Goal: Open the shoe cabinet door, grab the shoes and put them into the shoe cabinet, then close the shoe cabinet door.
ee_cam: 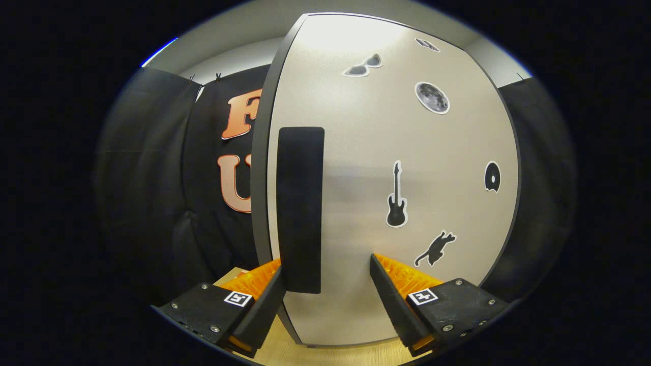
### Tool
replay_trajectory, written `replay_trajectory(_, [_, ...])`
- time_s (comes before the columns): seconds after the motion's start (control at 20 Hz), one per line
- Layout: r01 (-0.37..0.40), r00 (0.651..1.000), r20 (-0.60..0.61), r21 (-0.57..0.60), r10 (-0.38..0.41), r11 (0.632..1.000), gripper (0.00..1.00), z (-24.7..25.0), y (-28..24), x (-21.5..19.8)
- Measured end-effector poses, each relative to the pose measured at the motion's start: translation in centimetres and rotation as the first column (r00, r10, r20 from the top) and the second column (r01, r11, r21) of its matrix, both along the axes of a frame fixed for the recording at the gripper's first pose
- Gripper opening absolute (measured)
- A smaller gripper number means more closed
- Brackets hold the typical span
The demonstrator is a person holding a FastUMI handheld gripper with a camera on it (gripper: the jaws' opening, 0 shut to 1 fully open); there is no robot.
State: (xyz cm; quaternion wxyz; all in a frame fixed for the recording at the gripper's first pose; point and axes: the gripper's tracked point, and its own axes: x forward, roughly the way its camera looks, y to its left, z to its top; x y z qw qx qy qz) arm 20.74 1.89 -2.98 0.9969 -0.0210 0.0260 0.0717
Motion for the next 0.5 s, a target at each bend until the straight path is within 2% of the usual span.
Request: replay_trajectory(0.5, [0.003,1.000,-0.019,-0.010,-0.003,1.000,0.95,-0.26,-0.12,-0.09])
